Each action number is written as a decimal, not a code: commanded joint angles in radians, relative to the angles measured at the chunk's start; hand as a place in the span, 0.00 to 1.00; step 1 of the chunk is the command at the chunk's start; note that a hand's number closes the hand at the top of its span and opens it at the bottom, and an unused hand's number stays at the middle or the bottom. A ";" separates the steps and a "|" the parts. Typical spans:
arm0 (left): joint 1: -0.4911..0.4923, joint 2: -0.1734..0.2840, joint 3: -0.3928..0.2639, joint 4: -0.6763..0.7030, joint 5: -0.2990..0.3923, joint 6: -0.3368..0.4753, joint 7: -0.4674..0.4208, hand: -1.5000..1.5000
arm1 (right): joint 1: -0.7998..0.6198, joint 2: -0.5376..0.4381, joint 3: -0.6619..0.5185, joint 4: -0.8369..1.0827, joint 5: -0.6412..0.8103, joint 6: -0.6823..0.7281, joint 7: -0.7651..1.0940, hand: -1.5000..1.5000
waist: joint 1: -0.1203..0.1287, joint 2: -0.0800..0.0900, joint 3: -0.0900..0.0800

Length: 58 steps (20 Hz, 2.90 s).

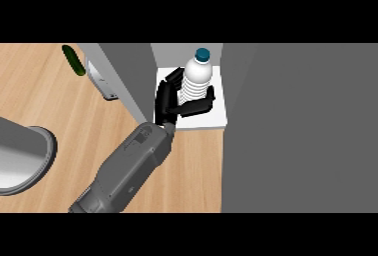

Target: Pick up the bottled water, place it into the cabinet and close the cabinet

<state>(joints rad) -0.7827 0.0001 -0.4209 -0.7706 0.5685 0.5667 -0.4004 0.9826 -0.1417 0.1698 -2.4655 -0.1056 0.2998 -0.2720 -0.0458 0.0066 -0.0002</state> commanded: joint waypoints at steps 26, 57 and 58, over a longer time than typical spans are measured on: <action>-0.365 0.081 0.115 0.662 -0.053 0.134 -0.142 0.00 | -0.044 0.014 -0.057 0.014 -0.084 0.075 -0.035 0.00 | -0.060 0.031 -0.001; -0.268 0.000 0.130 0.371 0.053 -0.132 -0.258 0.00 | -0.027 0.018 0.003 -0.075 -0.085 0.085 0.090 0.00 | 0.014 -0.009 0.000; -0.257 0.000 0.118 0.353 0.059 -0.141 -0.245 0.00 | 0.013 0.011 -0.023 -0.066 -0.113 0.100 0.069 0.00 | 0.011 -0.009 0.000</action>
<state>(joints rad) -1.0920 0.0056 -0.2526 -0.3284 0.5986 0.4140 -0.6755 0.9543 -0.1262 0.1422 -2.4282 -0.1668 0.4005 -0.2573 -0.0335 0.0012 -0.0006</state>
